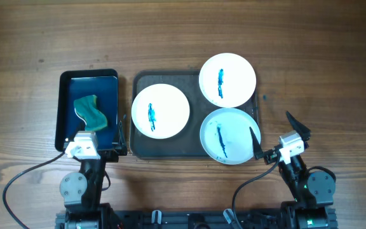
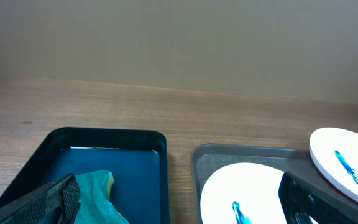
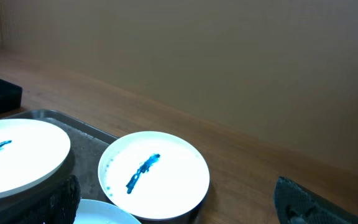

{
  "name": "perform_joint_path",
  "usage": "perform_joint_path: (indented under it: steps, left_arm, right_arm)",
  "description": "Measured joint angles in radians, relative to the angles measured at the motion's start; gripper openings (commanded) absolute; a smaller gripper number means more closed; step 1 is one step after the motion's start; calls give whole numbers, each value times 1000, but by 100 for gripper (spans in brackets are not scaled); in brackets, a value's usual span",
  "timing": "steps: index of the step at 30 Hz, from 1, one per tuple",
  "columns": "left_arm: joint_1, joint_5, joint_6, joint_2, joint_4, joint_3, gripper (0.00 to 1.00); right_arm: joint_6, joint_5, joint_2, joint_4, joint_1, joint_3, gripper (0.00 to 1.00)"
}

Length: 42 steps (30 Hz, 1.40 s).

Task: Clean dirty plates on tray and stack at the side

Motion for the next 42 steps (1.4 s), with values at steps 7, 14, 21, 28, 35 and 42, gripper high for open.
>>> perform_joint_path:
  steps: [7, 14, 21, 28, 35, 42]
  left_arm:
    - [0, 0, 0, 0, 0, 0, 100]
    - [0, 0, 0, 0, 0, 0, 100]
    - [0, 0, 0, 0, 11, 0, 100]
    - [0, 0, 0, 8, 40, 26, 100]
    - [0, -3, 0, 218, -133, 293, 100]
    - [0, 16, -29, 699, -435, 801, 100]
  right_arm:
    - [0, 0, 0, 0, 0, 0, 100]
    - [14, 0, 0, 3, 0, 0, 100]
    - [111, -4, 0, 26, 0, 0, 100]
    - [140, -40, 50, 23, 0, 68, 100]
    - [149, -121, 385, -117, 0, 374, 100]
    - [135, -198, 888, -565, 0, 933, 100]
